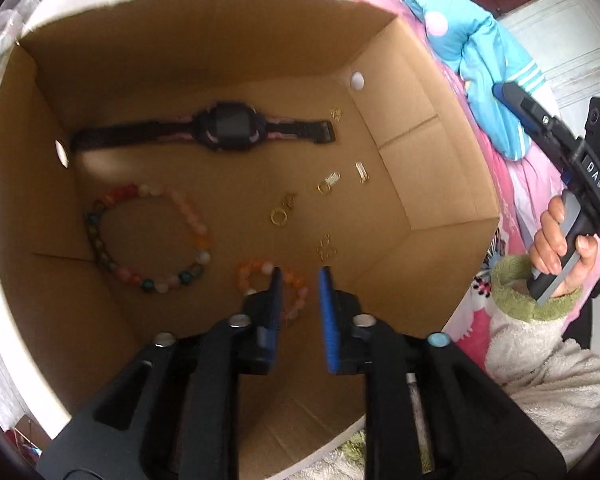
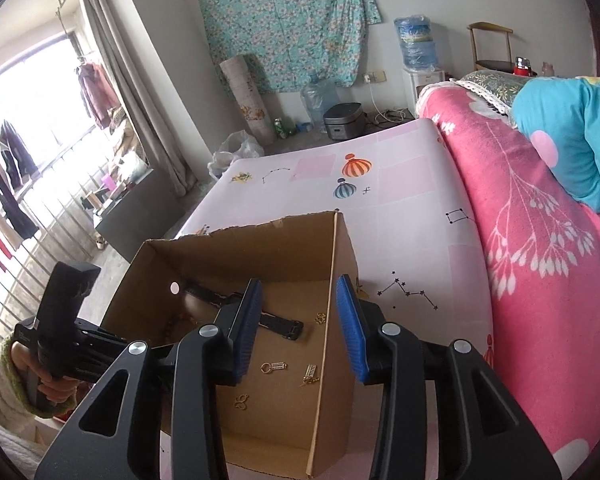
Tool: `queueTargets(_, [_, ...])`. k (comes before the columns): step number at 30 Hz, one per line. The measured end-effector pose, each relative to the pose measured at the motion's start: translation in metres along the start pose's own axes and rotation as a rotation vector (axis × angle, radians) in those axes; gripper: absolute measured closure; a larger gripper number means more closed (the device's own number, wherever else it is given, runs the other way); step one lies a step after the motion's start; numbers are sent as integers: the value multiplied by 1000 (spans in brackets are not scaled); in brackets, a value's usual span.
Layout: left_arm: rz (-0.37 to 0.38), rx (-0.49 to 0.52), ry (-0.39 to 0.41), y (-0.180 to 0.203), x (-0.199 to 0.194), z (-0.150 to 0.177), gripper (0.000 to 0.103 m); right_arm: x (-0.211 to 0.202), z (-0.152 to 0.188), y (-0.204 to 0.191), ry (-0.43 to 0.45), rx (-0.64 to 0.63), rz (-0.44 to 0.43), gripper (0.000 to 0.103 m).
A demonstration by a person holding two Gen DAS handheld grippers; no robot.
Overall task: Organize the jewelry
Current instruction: 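Open both grippers over the box to release bracelet and charm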
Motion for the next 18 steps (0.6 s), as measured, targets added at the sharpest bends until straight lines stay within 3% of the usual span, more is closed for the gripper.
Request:
queueTargets(3, [-31,13,58,3,-15,-2,82,-3,3,8,8,25,7,63])
queueTargets(5, [-78,56,124,8,-33,-3,76,-6,7,14,12,47,15,57])
queueTargets(7, [-172,108,225,12,-58,-2,49,-9,13,19,11,75,20,53])
queueTargets(10, [-269,131,371,12,-94,7,32,-7,28,31,-9,142,29,48])
queueTargets(14, [-331,10,498,-9,-126,28,25,6,62,41,-105,256,8,48])
queueTargets(18, [-306,-161,523,-41,-124,49,23,14,84,33,-194,321,-78,48])
Point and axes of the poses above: each gripper's, at about its wrist camera, not at the fingertips, and x roughly the way its jaws point, y to its right, z to its underside, the point moved 6 cm from there along x, roughly the way its jaws point, and after that the axes turned 6 degrees about y, right-handed, at the moved point
